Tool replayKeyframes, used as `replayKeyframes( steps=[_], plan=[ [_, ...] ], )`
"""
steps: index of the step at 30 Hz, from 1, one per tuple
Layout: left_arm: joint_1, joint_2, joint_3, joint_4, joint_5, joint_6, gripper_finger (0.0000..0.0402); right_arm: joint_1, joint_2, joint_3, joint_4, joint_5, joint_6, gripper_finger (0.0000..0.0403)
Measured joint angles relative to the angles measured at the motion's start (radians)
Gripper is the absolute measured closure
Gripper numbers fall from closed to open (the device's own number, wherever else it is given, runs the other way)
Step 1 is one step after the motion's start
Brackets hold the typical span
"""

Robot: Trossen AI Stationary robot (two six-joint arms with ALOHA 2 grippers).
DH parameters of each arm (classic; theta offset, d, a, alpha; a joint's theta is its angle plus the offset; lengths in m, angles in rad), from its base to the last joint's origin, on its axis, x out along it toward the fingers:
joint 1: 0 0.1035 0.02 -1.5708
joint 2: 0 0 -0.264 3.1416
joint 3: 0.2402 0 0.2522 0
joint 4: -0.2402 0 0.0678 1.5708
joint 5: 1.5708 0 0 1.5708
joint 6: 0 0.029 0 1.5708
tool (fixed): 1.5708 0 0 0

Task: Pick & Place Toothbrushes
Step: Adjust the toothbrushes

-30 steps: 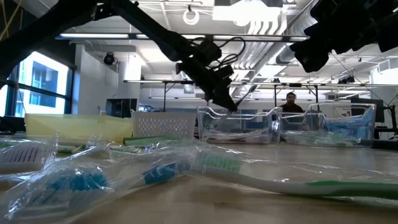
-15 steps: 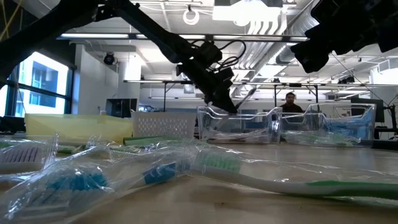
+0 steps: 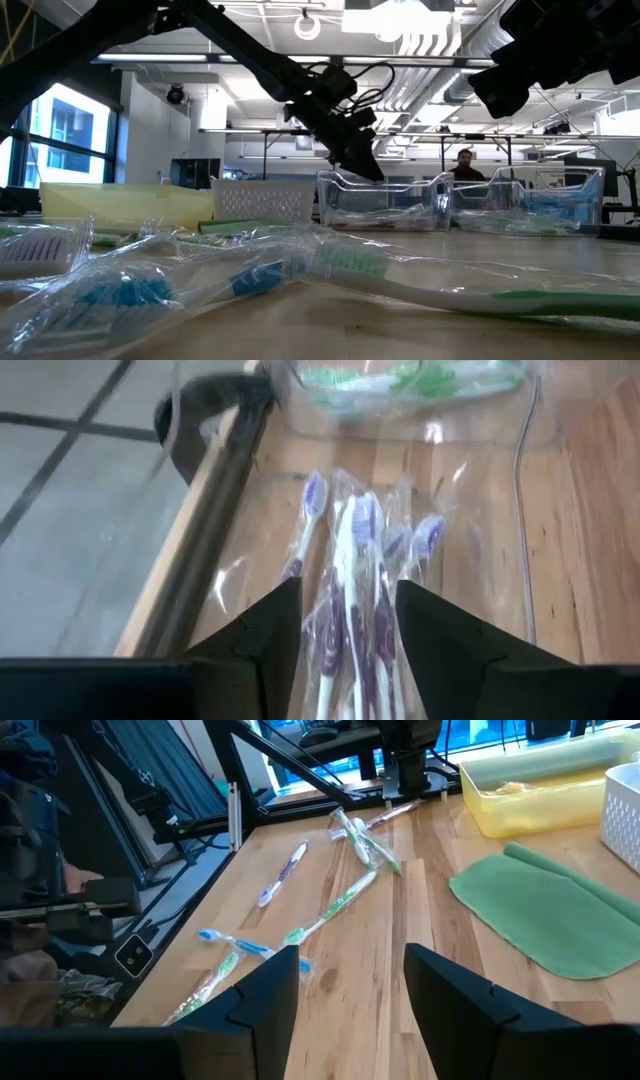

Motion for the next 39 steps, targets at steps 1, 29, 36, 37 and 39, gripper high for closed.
replayKeyframes(
  steps=[1,29,36,37,39],
  plan=[
    [0.0,0.0,0.0,0.012,0.0,0.0,0.0241,0.0,0.0,0.0,0.0,0.0,0.0,0.0227],
    [-0.077,-0.095,-0.019,0.048,0.117,0.277,0.0239,0.0,0.0,0.0,-0.014,0.0,0.0,0.0227],
    [-0.126,-0.233,-0.157,0.024,0.115,0.315,0.0239,0.0,0.0,0.0,-0.026,0.0,0.0,0.0227],
    [-0.138,-0.248,-0.185,0.021,0.114,0.315,0.0239,0.0,0.0,0.0,-0.026,0.0,0.0,0.0227],
    [-0.159,-0.292,-0.253,0.02,0.109,0.315,0.0239,0.0,0.0,0.0,-0.027,0.0,0.0,0.0227]
  ],
)
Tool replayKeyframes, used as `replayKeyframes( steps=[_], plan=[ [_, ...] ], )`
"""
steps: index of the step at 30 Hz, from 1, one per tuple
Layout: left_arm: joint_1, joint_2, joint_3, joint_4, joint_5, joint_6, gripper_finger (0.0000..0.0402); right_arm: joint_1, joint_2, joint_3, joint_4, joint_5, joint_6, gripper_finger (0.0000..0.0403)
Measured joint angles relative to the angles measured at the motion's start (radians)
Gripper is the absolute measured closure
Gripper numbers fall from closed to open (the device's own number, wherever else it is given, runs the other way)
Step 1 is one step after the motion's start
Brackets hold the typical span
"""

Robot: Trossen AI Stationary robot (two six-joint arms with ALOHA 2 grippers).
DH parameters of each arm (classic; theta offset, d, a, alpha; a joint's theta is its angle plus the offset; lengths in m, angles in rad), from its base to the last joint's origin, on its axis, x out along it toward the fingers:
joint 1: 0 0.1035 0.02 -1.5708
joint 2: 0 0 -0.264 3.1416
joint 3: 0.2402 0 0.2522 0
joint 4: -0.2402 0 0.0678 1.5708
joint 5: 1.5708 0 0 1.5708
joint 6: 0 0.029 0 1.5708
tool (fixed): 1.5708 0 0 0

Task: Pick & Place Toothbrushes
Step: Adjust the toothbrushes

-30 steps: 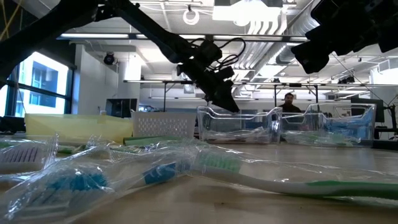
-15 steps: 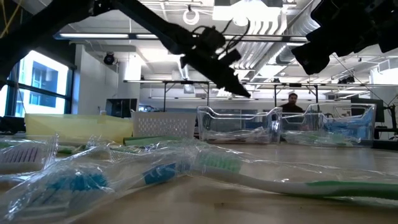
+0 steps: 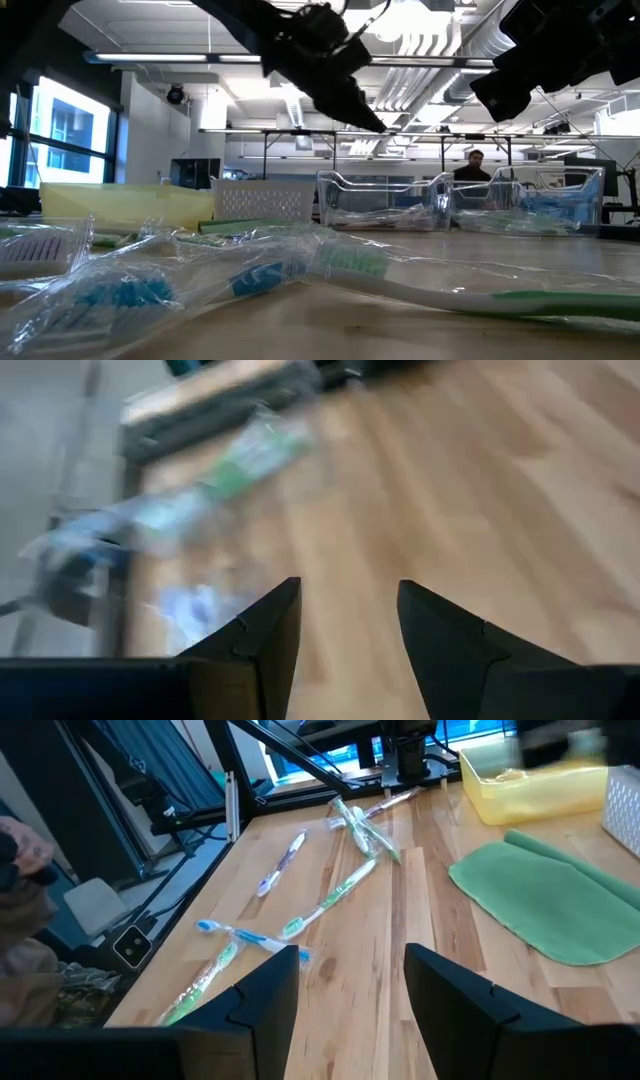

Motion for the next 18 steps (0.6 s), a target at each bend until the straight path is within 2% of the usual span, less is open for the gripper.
replayKeyframes(
  steps=[5,18],
  plan=[
    [-0.059,-0.147,-0.184,0.043,-0.042,-0.035,0.0239,0.0,0.0,0.0,-0.004,0.0,0.0,0.0227],
    [-0.284,-0.663,-0.589,0.057,-0.374,-0.17,0.0239,0.0,0.0,0.0,-0.009,0.0,0.0,0.0227]
  ],
)
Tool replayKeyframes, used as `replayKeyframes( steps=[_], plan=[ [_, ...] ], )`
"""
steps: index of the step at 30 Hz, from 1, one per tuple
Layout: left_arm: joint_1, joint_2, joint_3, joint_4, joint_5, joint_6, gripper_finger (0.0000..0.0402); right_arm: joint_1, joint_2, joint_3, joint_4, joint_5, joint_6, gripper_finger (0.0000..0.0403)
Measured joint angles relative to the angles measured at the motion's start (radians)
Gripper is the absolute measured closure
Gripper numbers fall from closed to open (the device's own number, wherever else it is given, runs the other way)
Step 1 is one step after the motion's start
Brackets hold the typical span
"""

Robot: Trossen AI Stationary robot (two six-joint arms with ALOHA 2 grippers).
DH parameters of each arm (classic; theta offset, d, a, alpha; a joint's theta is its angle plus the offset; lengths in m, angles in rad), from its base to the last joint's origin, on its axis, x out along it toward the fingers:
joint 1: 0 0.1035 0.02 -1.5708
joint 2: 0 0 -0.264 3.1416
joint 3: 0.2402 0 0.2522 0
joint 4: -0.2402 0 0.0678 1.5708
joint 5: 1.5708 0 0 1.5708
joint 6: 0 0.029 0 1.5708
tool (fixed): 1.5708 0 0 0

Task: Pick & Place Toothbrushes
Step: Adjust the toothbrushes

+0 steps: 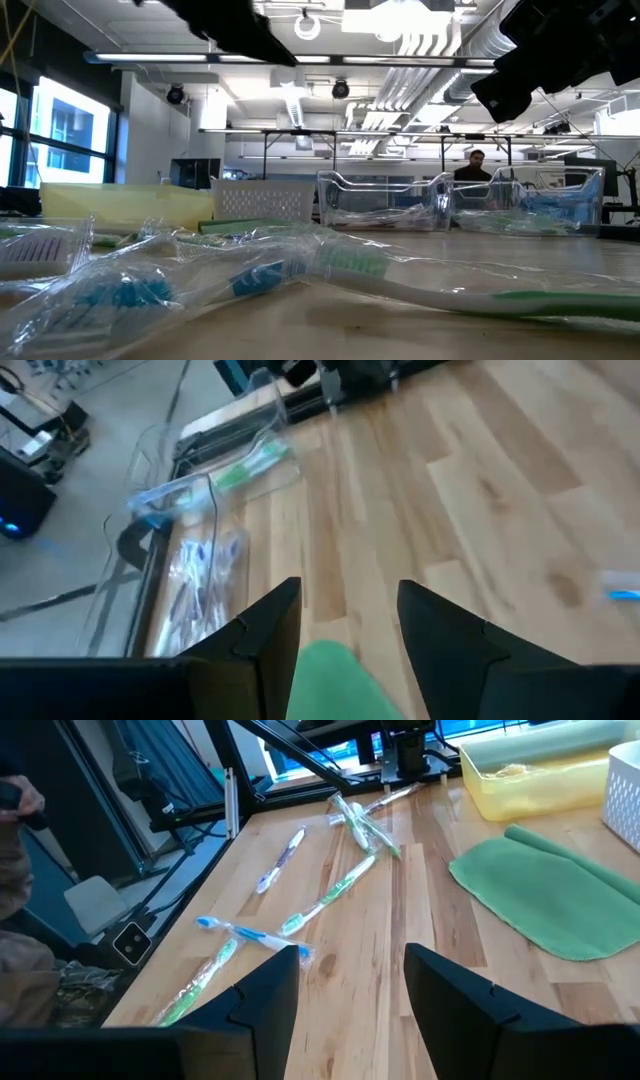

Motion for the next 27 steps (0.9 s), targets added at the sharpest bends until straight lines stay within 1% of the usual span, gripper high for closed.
replayKeyframes(
  steps=[4,8,13,17,27],
  plan=[
    [-0.084,-0.124,-0.089,-0.004,-0.071,-0.076,0.0239,0.0,0.0,0.0,0.0,0.0,0.0,0.0227],
    [-0.157,-0.196,-0.147,-0.005,-0.074,-0.146,0.0239,0.0,0.0,0.0,0.001,0.0,0.0,0.0227],
    [-0.226,-0.199,-0.166,-0.017,-0.069,-0.249,0.0239,0.0,0.0,0.0,0.0,0.0,0.009,0.0227],
    [-0.254,-0.182,-0.166,-0.024,-0.062,-0.352,0.0239,0.0,0.0,0.0,0.001,0.0,0.008,0.0227],
    [-0.258,-0.185,-0.165,-0.019,-0.066,-0.362,0.0239,0.0,0.0,0.0,0.001,0.0,0.008,0.0227]
  ],
)
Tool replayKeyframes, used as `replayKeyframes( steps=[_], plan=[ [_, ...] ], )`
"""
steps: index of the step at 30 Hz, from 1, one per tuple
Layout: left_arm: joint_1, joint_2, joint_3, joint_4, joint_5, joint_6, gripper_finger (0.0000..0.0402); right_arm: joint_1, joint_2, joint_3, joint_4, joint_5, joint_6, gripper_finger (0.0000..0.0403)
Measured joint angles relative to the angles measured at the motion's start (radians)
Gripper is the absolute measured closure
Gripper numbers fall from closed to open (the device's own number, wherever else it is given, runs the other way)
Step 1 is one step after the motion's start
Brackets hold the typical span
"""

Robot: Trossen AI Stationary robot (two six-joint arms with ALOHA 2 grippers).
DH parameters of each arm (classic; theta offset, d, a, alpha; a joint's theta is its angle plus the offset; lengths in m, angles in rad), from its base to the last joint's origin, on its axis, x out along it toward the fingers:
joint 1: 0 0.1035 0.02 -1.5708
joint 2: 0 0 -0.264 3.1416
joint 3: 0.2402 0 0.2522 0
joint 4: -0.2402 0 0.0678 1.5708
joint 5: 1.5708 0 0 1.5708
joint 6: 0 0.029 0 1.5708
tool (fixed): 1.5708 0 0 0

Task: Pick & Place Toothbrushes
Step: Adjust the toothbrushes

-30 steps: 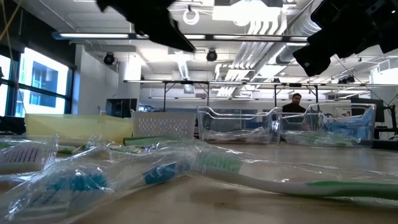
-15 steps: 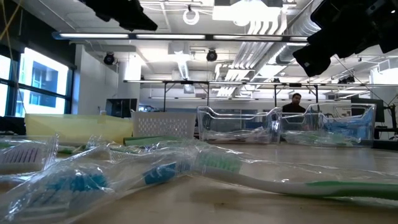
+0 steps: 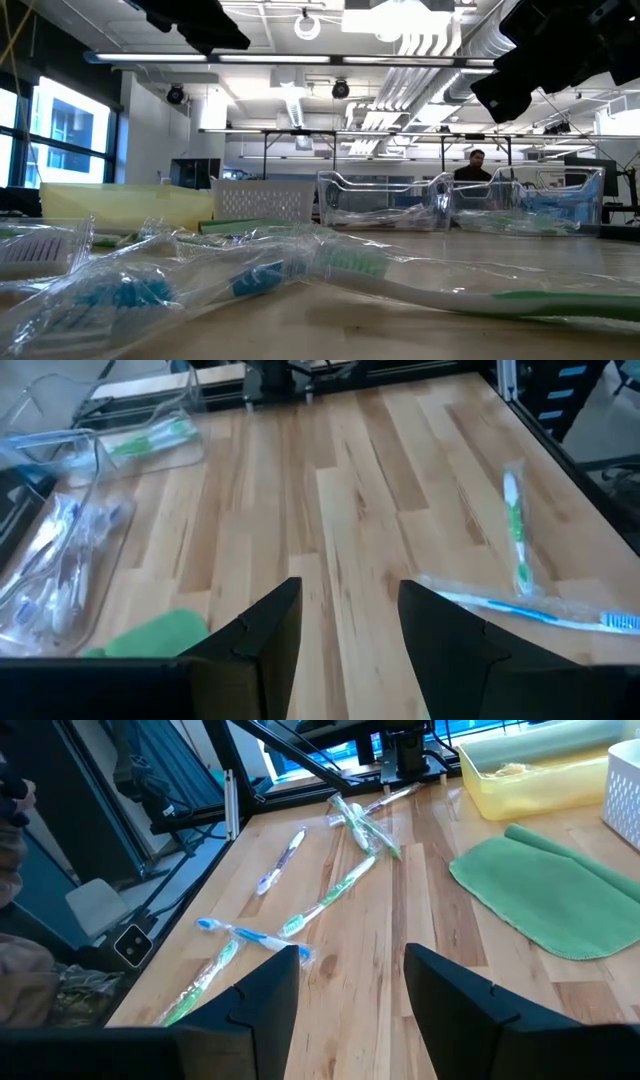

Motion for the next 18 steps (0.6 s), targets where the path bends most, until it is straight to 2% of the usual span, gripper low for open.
replayKeyframes(
  steps=[9,13,15,18],
  plan=[
    [0.0,0.0,0.0,0.011,0.002,-0.015,0.0239,0.0,0.0,0.0,0.004,0.0,-0.032,0.0227],
    [0.01,0.0,0.0,0.021,0.005,-0.064,0.0239,0.0,0.0,0.0,0.079,0.0,-0.034,0.0227],
    [0.031,0.0,0.002,-0.003,0.017,-0.198,0.0239,0.0,0.0,0.0,0.113,0.0,-0.034,0.0227],
    [0.048,0.0,0.002,-0.101,0.057,-0.505,0.0239,0.0,0.0,0.0,0.119,0.0,-0.034,0.0227]
  ],
)
